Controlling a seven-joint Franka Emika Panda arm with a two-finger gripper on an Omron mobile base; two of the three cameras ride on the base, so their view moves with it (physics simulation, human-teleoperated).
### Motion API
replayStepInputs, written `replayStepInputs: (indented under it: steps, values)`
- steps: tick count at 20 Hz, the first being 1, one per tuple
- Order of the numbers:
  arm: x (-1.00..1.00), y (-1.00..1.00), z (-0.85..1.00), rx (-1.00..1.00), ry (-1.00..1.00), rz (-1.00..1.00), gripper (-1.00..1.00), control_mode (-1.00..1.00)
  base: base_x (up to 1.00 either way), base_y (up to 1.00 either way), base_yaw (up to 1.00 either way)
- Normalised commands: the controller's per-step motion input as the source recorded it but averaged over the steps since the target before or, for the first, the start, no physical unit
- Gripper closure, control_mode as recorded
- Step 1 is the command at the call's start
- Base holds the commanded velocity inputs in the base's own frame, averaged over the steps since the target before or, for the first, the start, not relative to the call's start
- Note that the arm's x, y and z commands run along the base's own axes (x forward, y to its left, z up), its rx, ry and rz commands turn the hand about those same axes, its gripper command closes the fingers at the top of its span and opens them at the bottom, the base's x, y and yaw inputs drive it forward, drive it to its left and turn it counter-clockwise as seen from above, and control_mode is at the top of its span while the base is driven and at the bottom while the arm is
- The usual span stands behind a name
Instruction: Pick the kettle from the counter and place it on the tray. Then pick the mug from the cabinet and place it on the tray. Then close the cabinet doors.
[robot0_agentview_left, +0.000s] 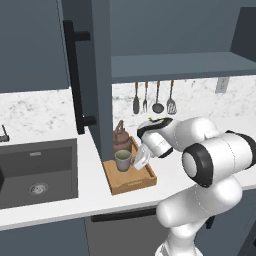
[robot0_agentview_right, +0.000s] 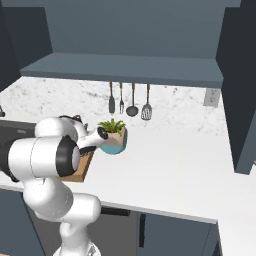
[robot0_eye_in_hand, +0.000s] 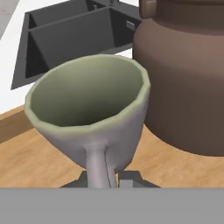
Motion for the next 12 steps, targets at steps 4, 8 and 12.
replayStepInputs:
  steps: [4, 8, 12]
  values:
    - [-0.13, 0.03, -0.02, 0.0, 0.0, 0.0, 1.0, -1.0, 0.0, 0.0, 0.0]
    - [-0.1, 0.06, 0.0, 0.0, 0.0, 0.0, 1.0, -1.0, 0.0, 0.0, 0.0]
    - [-0.06, 0.09, -0.02, 0.0, 0.01, 0.0, -1.0, -1.0, 0.0, 0.0, 0.0]
